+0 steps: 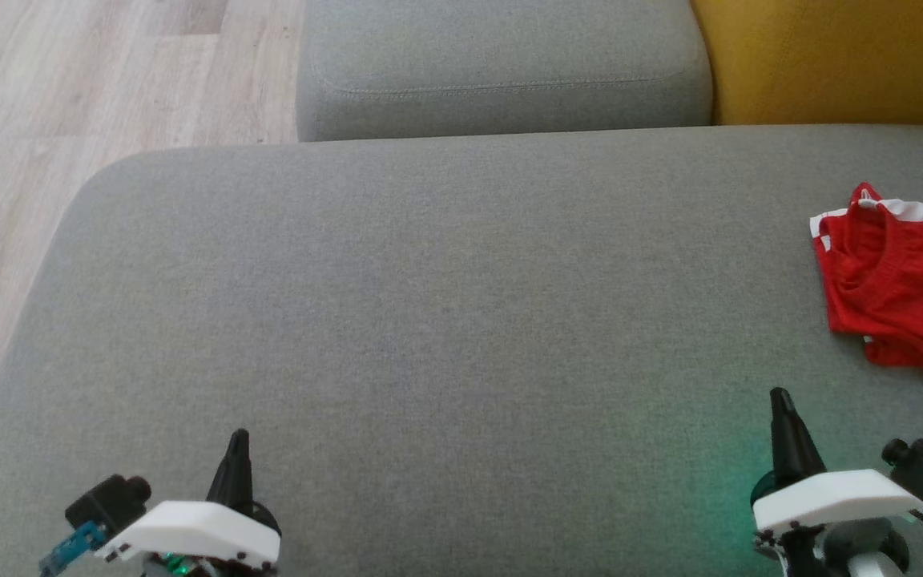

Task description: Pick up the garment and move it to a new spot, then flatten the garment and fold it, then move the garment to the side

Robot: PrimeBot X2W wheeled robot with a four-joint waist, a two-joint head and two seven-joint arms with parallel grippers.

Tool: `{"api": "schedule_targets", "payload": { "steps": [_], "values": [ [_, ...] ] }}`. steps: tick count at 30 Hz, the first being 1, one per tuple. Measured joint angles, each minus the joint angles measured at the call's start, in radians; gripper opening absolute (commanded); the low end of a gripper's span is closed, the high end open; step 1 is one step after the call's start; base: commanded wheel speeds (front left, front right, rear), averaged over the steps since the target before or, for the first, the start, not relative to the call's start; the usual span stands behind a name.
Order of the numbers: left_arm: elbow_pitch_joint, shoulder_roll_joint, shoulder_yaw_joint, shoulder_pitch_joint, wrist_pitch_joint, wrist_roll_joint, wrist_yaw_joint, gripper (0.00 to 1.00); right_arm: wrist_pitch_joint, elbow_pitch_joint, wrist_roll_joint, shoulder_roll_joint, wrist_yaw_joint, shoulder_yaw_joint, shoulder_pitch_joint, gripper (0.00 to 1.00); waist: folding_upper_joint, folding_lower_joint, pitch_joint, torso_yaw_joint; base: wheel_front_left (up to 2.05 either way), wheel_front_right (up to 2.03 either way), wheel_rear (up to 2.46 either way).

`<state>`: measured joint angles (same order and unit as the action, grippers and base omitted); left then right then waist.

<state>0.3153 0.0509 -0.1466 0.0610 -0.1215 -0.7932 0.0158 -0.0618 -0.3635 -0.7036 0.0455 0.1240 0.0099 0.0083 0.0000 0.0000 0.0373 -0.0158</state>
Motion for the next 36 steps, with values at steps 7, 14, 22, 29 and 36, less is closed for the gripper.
{"api": "schedule_targets", "payload": {
  "steps": [7, 14, 22, 29, 36],
  "values": [
    [-0.004, 0.0, 0.021, -0.01, 0.02, -0.072, -0.016, 0.0, 0.011, 0.007, -0.079, 0.0, 0.0, -0.016, -0.001, 0.0, 0.0, 0.0, -0.004, 0.001, 0.0, 0.0, 0.0],
    [-0.006, 0.0, 0.037, -0.014, 0.042, -0.155, -0.026, 0.0, 0.03, 0.013, -0.168, 0.0, 0.0, -0.027, -0.01, 0.0, 0.0, 0.0, -0.008, 0.003, 0.0, 0.0, 0.0],
    [-0.013, 0.0, 0.063, -0.032, 0.064, -0.238, -0.043, 0.0, 0.048, 0.025, -0.26, 0.0, 0.0, -0.045, -0.021, 0.0, 0.0, 0.0, -0.012, 0.005, 0.0, 0.0, 0.0],
    [-0.015, 0.0, 0.076, -0.039, 0.082, -0.31, -0.053, 0.0, 0.063, 0.029, -0.338, 0.0, 0.0, -0.054, -0.021, 0.0, 0.0, 0.0, -0.015, 0.006, 0.0, 0.0, 0.0],
    [-0.02, 0.0, 0.097, -0.05, 0.104, -0.382, -0.065, 0.0, 0.08, 0.036, -0.417, 0.0, 0.0, -0.067, -0.022, 0.0, 0.0, 0.0, -0.019, 0.007, 0.0, 0.0, 0.0]
  ]
}}
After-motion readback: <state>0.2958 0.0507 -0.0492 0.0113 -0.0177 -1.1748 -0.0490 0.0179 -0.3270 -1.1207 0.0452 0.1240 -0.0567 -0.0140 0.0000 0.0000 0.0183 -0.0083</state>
